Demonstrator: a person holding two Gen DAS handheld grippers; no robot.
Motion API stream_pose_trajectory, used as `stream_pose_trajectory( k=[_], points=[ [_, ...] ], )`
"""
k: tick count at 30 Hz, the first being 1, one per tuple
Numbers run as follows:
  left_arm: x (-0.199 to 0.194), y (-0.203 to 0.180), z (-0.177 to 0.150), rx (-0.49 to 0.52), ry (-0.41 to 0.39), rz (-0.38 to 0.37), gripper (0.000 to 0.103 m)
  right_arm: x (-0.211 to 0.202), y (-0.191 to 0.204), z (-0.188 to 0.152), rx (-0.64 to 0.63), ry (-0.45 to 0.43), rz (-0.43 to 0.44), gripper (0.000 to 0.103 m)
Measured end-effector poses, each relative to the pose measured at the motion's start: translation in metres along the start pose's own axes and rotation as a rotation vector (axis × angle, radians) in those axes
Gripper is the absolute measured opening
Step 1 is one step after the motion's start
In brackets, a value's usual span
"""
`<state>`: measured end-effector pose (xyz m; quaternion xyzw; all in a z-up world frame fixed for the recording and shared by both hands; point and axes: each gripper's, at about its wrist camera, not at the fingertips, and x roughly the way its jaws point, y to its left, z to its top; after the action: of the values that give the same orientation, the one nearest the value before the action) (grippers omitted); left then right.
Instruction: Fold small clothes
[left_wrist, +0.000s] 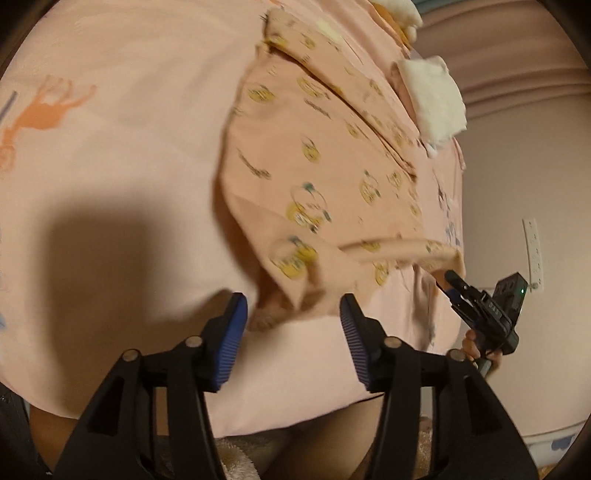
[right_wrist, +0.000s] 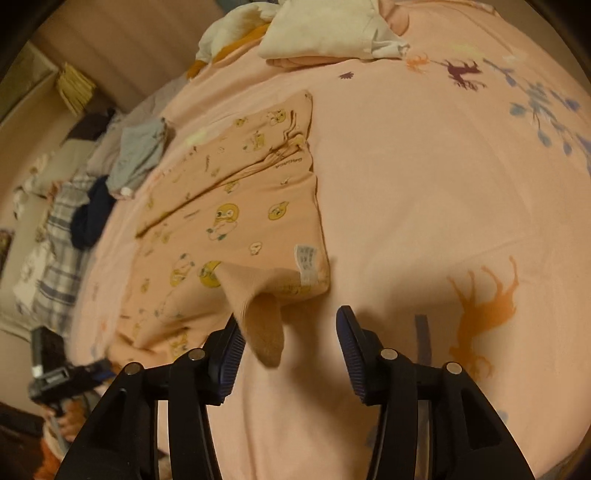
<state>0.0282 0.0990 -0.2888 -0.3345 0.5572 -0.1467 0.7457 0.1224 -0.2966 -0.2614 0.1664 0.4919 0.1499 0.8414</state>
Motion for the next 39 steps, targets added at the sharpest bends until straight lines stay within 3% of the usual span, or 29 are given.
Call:
stream_pose_trajectory(
  k=[4,7,8,9,10,11,13,17,20,23,29,33,36,39],
  points=[
    [0.014,-0.009,0.0,0.034,-0.036,0.021,0.057,0.001,0.004,-0.001,-0.011,-0.015,0.015,0.053],
    [0.027,-0.008,0.01,0.018,-0.08,0.0,0.055,0.016,0.013,0.002,-0.016,-0.023,0.079,0.053],
    [0.032,-0.008,0.016,0.013,-0.099,-0.012,0.049,0.023,0.016,0.003,-0.021,-0.032,0.113,0.051],
    [0.035,-0.008,0.019,0.015,-0.106,-0.003,0.026,0.031,0.018,0.005,-0.014,-0.042,0.133,0.044],
    [0.041,-0.01,0.023,0.02,-0.1,0.026,0.016,0.038,0.019,0.005,0.004,-0.04,0.137,0.013],
    [0.043,-0.01,0.025,0.014,-0.091,0.039,0.01,0.046,0.018,0.005,0.041,-0.034,0.141,0.007],
    [0.037,-0.014,0.026,0.016,-0.108,0.034,0.008,0.047,0.019,0.004,0.071,-0.043,0.179,0.007],
    [0.003,-0.037,0.026,0.117,-0.182,0.007,0.007,0.019,0.027,0.008,0.046,-0.105,0.232,0.007],
    [-0.018,-0.048,0.034,0.093,-0.22,-0.085,0.007,-0.015,0.031,0.014,0.042,-0.179,0.289,0.007],
    [-0.029,-0.056,0.043,0.088,-0.259,-0.115,0.007,-0.034,0.039,0.018,0.025,-0.234,0.313,0.007],
    [-0.038,-0.063,0.072,0.038,-0.294,-0.172,0.008,-0.036,0.043,0.038,0.039,-0.256,0.332,0.007],
    [-0.034,-0.065,0.115,0.002,-0.307,-0.189,0.008,-0.024,0.042,0.059,0.052,-0.266,0.337,0.007],
    [-0.014,-0.064,0.169,-0.009,-0.347,-0.122,0.007,-0.003,0.042,0.088,0.05,-0.248,0.309,0.007],
    [0.023,-0.046,0.228,-0.054,-0.342,0.012,0.014,0.043,0.037,0.134,0.053,-0.209,0.181,0.007]
  ],
)
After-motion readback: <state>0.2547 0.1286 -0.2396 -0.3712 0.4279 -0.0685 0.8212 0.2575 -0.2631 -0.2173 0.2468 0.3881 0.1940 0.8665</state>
